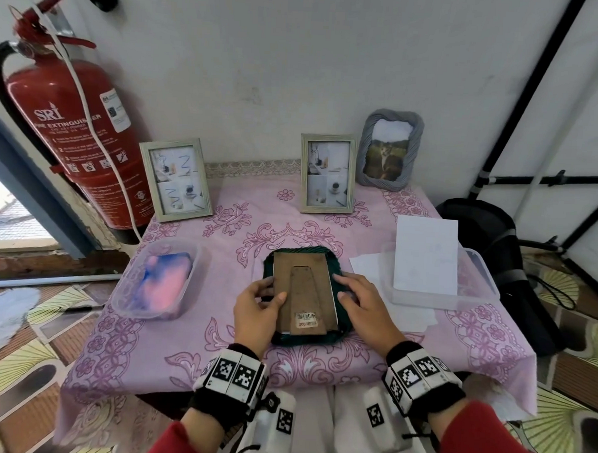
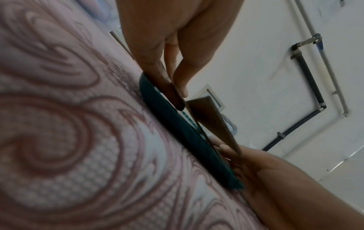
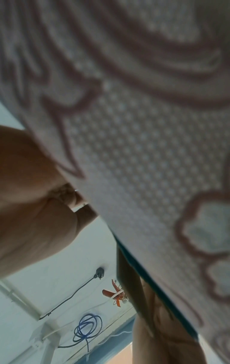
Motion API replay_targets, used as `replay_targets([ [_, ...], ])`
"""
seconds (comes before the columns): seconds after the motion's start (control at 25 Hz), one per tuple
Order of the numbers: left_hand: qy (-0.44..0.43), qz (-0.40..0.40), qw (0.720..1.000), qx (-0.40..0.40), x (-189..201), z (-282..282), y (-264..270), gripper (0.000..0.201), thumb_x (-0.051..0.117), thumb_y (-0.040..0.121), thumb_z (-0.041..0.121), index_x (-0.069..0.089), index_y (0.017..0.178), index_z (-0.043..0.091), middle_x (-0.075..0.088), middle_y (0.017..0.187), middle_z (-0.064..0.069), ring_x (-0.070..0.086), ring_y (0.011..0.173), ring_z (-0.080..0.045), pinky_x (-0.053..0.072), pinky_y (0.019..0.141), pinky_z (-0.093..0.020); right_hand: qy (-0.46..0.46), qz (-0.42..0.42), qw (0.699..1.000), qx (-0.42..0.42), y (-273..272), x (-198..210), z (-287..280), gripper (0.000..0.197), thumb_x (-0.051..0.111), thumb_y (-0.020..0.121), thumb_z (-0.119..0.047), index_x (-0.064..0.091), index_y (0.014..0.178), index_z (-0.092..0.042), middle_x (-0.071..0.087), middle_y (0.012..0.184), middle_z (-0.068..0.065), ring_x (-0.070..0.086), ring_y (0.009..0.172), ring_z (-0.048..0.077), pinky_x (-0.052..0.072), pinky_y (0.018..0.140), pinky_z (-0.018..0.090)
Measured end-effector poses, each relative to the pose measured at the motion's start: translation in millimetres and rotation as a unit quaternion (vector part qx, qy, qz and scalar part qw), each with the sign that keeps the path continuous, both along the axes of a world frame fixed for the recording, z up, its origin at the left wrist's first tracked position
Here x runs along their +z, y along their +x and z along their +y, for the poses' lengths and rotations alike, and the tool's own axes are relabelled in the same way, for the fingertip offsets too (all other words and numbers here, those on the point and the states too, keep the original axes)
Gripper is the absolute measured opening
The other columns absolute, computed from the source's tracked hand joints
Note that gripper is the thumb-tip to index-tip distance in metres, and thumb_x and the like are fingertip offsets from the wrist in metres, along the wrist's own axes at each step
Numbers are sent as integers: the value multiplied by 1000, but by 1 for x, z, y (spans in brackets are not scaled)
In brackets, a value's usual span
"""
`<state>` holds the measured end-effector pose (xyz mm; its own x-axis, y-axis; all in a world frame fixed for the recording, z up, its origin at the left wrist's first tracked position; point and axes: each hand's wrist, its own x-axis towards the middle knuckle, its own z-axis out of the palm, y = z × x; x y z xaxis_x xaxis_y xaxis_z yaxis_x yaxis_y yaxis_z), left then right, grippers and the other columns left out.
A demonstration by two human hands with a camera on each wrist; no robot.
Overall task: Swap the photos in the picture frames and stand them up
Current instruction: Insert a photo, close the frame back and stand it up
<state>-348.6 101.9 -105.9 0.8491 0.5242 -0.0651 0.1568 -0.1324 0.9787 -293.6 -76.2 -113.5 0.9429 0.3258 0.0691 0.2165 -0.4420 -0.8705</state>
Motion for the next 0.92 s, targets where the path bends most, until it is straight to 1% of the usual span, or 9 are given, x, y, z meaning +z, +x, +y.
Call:
replay_targets([
  [0.08, 15, 0, 1000, -3, 1, -1, 0, 38, 64, 84, 4, 57, 121, 4, 62, 93, -7, 60, 77, -19, 52, 65, -22, -2, 1, 1000, 0, 0, 0, 0, 37, 49, 93, -6, 53, 129, -10, 48, 132, 3, 44, 118, 20, 34, 105, 27],
  [0.16, 48, -1, 999, -6, 1, -2, 1, 38, 66, 84, 7, 58, 121, 4, 63, 92, -8, 59, 77, -18, 51, 70, -25, -6, -2, 1000, 4, -1, -1, -1, 38, 53, 92, -9, 52, 130, -11, 47, 133, 3, 43, 121, 20, 36, 107, 31],
  [0.32, 140, 2, 990, -5, 2, -1, -1, 39, 68, 83, 12, 60, 120, 6, 61, 97, -10, 54, 78, -12, 44, 73, -16, -35, -20, 999, 7, -1, -3, -1, 41, 59, 89, -14, 53, 130, -10, 45, 135, 4, 40, 124, 20, 36, 107, 32],
  [0.36, 160, 5, 987, -6, 3, -1, -2, 40, 68, 83, 14, 59, 121, 6, 57, 100, -8, 53, 81, -12, 43, 77, -16, -38, -21, 999, 6, -1, -3, -1, 41, 60, 89, -14, 53, 130, -11, 45, 135, 4, 40, 124, 20, 36, 107, 33],
  [0.44, 203, 24, 979, -10, 2, 0, -3, 46, 68, 83, 17, 56, 126, 9, 45, 107, -4, 49, 98, -17, 41, 89, -21, -38, -21, 999, 4, -1, -4, 0, 41, 60, 89, -15, 53, 130, -11, 45, 136, 4, 40, 124, 20, 36, 107, 35],
  [0.52, 243, 55, 968, -7, 0, 3, -5, 51, 69, 82, 23, 52, 130, 15, 41, 115, -8, 39, 113, -24, 31, 98, -27, -40, -22, 999, 5, -1, -4, 0, 42, 60, 89, -15, 53, 130, -11, 45, 136, 4, 40, 124, 20, 36, 107, 35],
  [0.64, 250, 87, 964, -16, -2, 7, -5, 48, 67, 83, 31, 55, 127, 15, 41, 122, -12, 34, 116, -26, 26, 96, -25, -46, -23, 999, 4, 0, -4, 0, 42, 60, 89, -16, 53, 130, -12, 45, 136, 4, 40, 124, 20, 37, 107, 35],
  [0.84, 249, 82, 964, -38, -6, 15, -3, 42, 66, 84, 34, 61, 122, 18, 42, 119, -8, 34, 114, -23, 21, 90, -17, -50, -22, 999, 3, 0, -5, 1, 41, 60, 89, -17, 54, 129, -11, 44, 137, 5, 37, 128, 20, 34, 109, 37],
  [0.92, 252, 82, 963, -48, -8, 17, -4, 42, 66, 83, 36, 62, 121, 18, 42, 118, -7, 34, 114, -22, 21, 91, -17, -54, -29, 998, 6, 0, -5, 1, 41, 60, 89, -16, 54, 129, -12, 44, 137, 6, 37, 128, 20, 33, 110, 37],
])
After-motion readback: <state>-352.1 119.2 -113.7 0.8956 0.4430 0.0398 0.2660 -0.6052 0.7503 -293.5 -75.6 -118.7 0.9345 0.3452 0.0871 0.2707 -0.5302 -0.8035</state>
